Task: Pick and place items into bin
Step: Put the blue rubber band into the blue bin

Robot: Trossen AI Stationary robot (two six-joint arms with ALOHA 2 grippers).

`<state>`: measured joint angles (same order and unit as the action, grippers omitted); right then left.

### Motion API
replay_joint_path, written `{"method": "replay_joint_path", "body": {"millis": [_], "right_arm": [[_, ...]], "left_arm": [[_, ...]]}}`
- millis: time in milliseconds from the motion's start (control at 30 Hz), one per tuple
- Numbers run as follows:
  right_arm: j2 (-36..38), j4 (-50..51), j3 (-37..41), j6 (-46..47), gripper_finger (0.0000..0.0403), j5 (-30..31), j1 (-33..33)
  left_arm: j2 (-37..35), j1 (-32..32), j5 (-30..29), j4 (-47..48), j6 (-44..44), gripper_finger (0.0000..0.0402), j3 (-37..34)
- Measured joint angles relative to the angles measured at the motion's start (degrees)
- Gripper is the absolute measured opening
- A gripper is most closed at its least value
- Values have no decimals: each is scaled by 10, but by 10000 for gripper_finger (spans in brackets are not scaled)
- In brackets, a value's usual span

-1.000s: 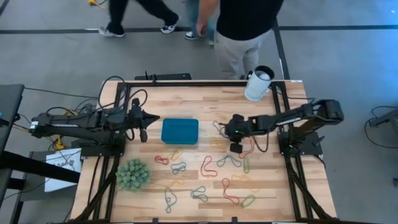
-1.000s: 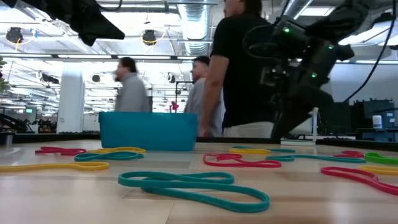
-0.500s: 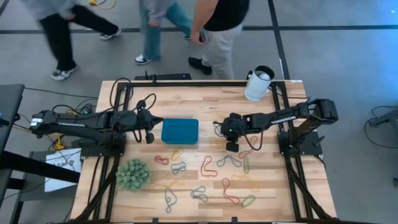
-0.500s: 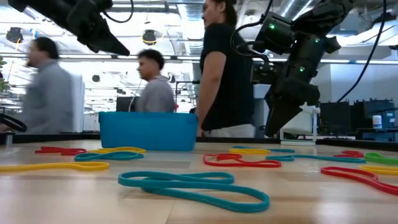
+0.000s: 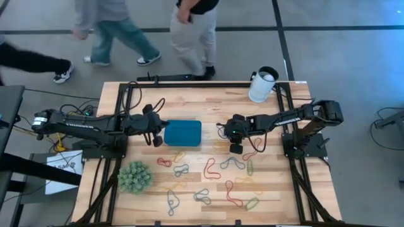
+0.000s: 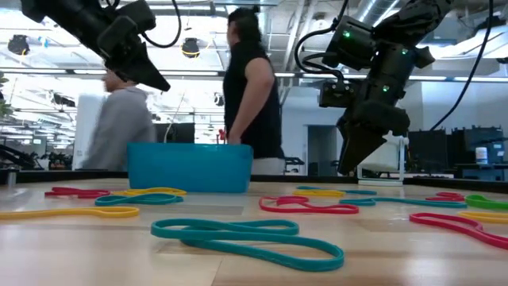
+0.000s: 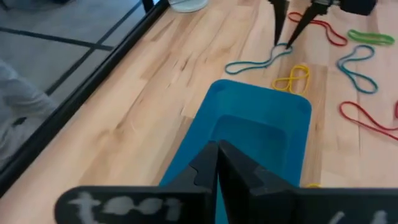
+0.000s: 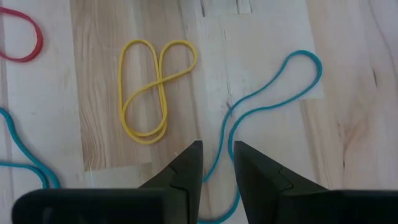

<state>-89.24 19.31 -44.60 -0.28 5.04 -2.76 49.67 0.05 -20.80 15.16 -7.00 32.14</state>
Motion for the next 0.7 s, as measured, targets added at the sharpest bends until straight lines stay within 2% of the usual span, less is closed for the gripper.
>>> {"method": "replay_joint_path", "body": {"millis": [200,433,567,700], "right_arm": [[0,0,0,-1,86,0,0],[-4,-6,0,2,86,13,0],[-26,-30,0,20,86,44,0],[-58,-42,1,20,86,43,1]], "left_arm": [[0,0,10,-35,13,54,0],[0,0,5,-34,4,116,0],[0,0,5,-35,4,129,0],[0,0,5,-34,4,130,0]]}}
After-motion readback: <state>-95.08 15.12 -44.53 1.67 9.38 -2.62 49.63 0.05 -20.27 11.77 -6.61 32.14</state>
